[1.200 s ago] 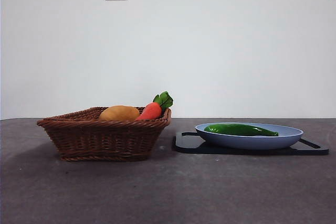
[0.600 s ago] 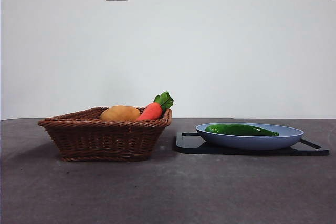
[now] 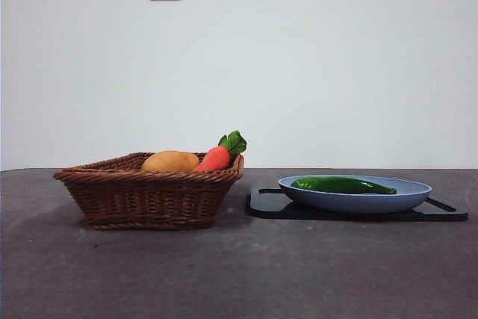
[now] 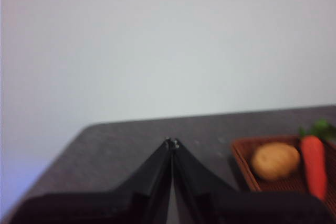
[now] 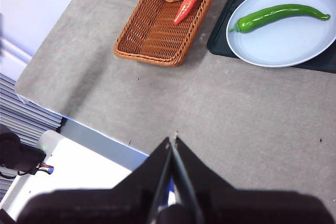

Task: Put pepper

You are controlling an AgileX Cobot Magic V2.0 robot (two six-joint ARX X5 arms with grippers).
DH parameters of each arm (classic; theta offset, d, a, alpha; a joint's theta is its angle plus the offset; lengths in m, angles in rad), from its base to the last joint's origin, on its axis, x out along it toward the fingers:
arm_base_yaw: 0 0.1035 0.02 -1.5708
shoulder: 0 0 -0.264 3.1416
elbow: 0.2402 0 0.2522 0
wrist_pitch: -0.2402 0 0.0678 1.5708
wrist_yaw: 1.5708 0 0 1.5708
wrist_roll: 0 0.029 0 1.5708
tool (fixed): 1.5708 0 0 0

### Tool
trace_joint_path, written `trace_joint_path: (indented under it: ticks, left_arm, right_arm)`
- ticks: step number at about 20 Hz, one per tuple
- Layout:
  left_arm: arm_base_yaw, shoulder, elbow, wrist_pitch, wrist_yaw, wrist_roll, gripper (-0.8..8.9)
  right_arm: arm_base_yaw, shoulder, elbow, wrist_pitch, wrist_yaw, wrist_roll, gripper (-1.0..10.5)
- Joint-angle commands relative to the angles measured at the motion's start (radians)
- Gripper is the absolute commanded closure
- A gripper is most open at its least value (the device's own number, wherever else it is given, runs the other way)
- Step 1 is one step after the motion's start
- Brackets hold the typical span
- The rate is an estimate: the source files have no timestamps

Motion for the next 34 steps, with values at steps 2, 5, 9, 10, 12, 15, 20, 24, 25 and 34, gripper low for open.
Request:
trace_joint_path:
  ticks: [2,5,9,10,12,15,20,24,25,34]
  left_arm:
    - [0.003,-0.059,-0.088,0.009,0.019,-0.024,8.05]
    - [0.004,-0.076,-0.158,0.005,0.019,-0.039,8.05]
    - [0.003,-0.089,-0.226,-0.017,0.025,-0.084,8.05]
    - [0.004,-0.089,-0.226,-0.043,0.032,-0.085,8.05]
    - [0.004,-0.089,-0.226,-0.073,0.042,-0.084,8.05]
    - [0.003,-0.089,-0.226,-0.103,0.044,-0.090,8.05]
    - [0.003,-0.089,-0.226,-0.100,0.041,-0.090,8.05]
    - [0.003,-0.089,-0.226,-0.100,0.041,-0.090,8.05]
    - [0.003,-0.089,-0.226,-0.100,0.041,-0.090,8.05]
    - [0.003,-0.089,-0.226,-0.100,0.041,-0.090,8.05]
  right_arm:
    - [0.002,0.006,0.015,-0.015,0.002,-0.001,9.4]
    - [0.002,0.006,0.015,-0.015,0.002,-0.001,9.4]
    - [0.002,0.006,0.015,-0.015,0.002,-0.001,9.4]
    - [0.002,0.006,0.015,-0.015,0.002,-0.001,9.4]
    - [0.002,0.006,0.015,-0.015,0.002,-0.001,9.4]
    - [0.002,0.006,0.015,-0.015,0.002,-0.001,9.4]
    - [0.002,0.006,0.015,-0.015,0.002,-0.001,9.4]
    - [0.002,0.006,0.015,-0.015,0.002,-0.001,9.4]
    - [0.002,0.006,0.015,-0.015,0.002,-0.001,9.4]
    - [-0.016,-0.023,0.009,0.054,0.005,-0.136,9.4]
